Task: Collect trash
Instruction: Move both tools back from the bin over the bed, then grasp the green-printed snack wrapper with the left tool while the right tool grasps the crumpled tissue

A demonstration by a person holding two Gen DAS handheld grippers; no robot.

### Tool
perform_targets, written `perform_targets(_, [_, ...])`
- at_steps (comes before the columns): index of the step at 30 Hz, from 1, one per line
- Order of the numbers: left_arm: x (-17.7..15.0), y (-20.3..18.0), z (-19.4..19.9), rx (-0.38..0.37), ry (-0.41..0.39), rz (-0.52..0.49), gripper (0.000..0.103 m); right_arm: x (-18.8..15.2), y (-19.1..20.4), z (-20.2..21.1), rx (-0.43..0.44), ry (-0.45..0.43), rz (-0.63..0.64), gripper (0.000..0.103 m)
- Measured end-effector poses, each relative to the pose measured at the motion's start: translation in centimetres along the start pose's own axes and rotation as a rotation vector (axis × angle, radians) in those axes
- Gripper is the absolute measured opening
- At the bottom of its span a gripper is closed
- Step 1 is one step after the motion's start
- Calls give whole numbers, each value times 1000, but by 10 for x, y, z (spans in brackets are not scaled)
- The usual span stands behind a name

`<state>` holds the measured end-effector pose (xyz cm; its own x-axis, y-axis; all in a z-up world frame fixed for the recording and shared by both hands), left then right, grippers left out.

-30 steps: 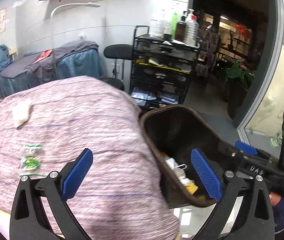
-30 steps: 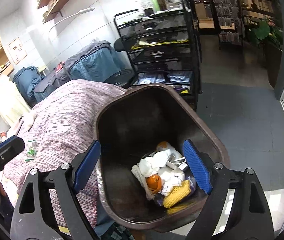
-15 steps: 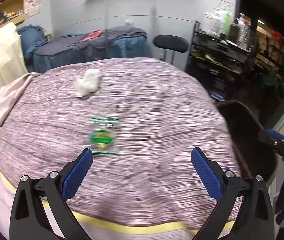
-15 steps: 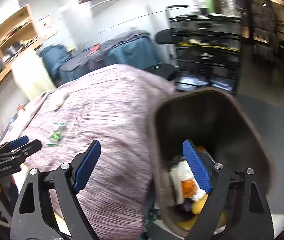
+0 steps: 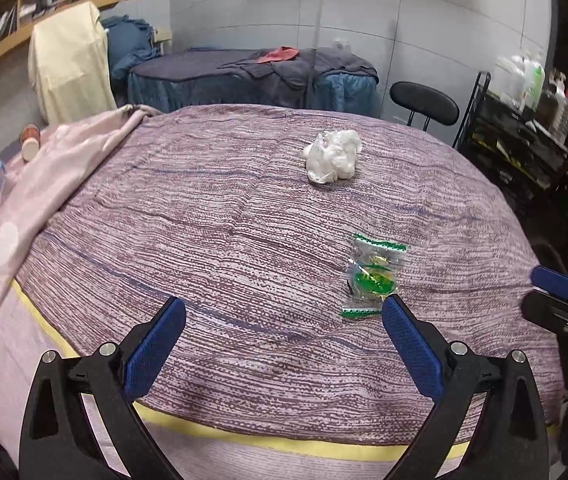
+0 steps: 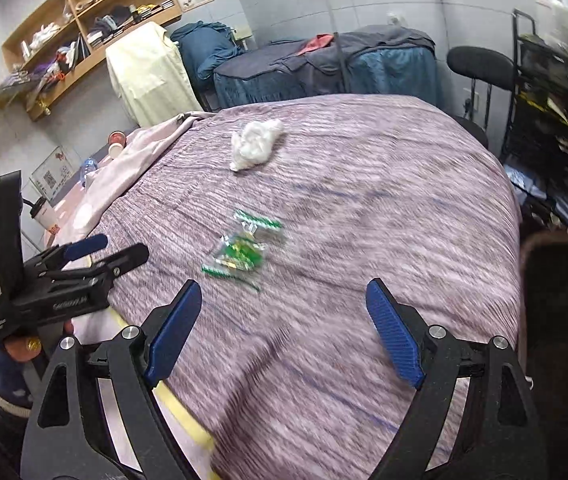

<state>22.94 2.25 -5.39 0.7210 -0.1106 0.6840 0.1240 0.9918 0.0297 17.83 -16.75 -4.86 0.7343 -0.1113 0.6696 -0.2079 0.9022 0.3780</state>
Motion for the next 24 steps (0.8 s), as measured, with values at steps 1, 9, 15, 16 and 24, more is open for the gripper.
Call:
perform_targets(1, [0, -2, -2, -9, 4, 3, 95, 6, 1, -4, -22, -12, -1, 84])
perform_targets(9, [5, -64, -34, -59, 93, -193, 89, 50, -25, -10, -121, -88, -63, 84])
perform_targets(15, [11, -96, -88, -46, 269, -282, 76, 53, -45, -10, -158, -87, -110, 84])
perform_targets(16, [12, -100, -93, -38, 277, -294, 76, 54, -47, -13, -160, -81, -116, 84])
perform_targets(24, [19, -85, -86, -99, 227, -234, 42, 72, -40, -50, -93, -38, -92, 84])
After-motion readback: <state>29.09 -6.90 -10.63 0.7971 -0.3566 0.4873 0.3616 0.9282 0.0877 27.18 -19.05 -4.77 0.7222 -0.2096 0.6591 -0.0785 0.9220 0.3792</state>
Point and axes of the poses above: each gripper's, at about its wrist camera, not at the fingertips, and z roughly against the way its jaws point, y to its left, x to its top, the point moved 1 cm from there along -z, roughly the way its jaws point, and after that the axes turned 7 degrees about x, right-handed, at the moved point
